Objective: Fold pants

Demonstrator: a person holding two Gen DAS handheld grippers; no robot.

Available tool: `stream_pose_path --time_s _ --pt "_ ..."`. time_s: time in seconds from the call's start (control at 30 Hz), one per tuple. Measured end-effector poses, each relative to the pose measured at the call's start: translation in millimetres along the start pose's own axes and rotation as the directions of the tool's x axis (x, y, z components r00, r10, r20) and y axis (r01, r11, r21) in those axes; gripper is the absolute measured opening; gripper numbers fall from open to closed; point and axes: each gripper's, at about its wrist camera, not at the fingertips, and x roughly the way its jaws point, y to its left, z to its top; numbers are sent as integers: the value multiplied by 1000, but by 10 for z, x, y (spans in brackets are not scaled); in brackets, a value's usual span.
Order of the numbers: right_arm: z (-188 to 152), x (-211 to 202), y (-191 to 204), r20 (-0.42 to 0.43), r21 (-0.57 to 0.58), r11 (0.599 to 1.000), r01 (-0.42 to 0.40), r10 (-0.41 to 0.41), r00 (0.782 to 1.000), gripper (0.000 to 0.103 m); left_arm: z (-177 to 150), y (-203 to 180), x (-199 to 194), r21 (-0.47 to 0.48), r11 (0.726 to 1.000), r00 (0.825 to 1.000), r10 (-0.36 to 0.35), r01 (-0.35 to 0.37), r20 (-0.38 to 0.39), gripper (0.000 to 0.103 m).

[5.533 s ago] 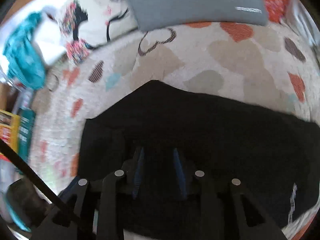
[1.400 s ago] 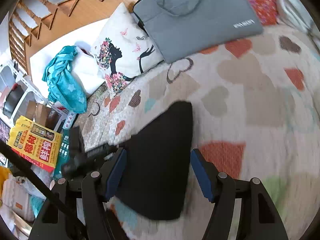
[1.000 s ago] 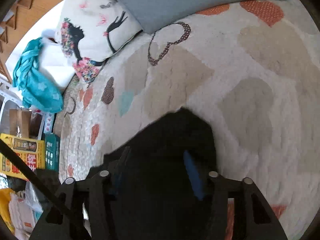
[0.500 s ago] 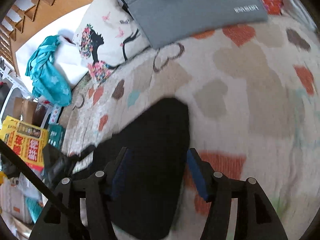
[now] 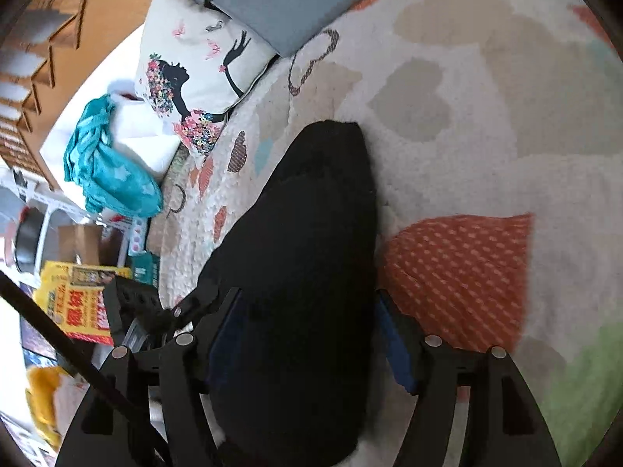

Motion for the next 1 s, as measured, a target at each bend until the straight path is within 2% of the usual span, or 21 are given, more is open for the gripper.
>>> stream_pose_path --time_s 0.07,0.1,0.23,0.3,0.33,0.37,0.43,0.5,0.63,0.77,0.9,1.0 --pt "49 84 -4 12 25 998 -50 50 999 90 4 -20 30 8 1000 1000 1 -1 -2 103" --pt "66 99 -1 24 40 997 -70 69 997 93 1 -36 45 16 1000 1000 14 -14 0 103" --pt "107 137 101 17 44 998 -34 33 999 95 -9 -106 72 60 997 999 41 -40 -13 101" --pt "88 131 175 10 0 1000 4 -4 1000 87 -9 -106 49 62 997 998 54 -53 -10 83" --pt "64 136 228 1 -34 999 31 -31 1000 78 0 -85 28 57 997 998 60 -59 -7 70" --pt "51 139 251 -3 -52 997 48 -48 999 67 10 -53 0 42 998 999 47 -46 -3 51" --pt "25 128 307 -4 -92 992 89 -90 996 55 31 50 -48 -15 1000 1000 -10 10 -4 43" --pt "13 83 378 7 -131 985 108 -108 994 48 33 77 -77 -38 999 1000 -26 26 6 42" --pt "-7 -3 537 37 -214 965 151 -146 989 40 13 -77 -75 29 999 1000 17 -17 22 42" --pt "-53 -113 675 66 -289 941 176 -164 984 33 13 -139 -39 38 999 1000 4 -5 20 42" --pt "-54 -188 584 82 -300 931 209 -194 978 33 22 -151 10 31 999 1000 -13 13 15 47" --pt "-26 -115 431 42 -290 930 227 -224 974 42 32 -139 33 26 1000 1000 8 -8 8 50"
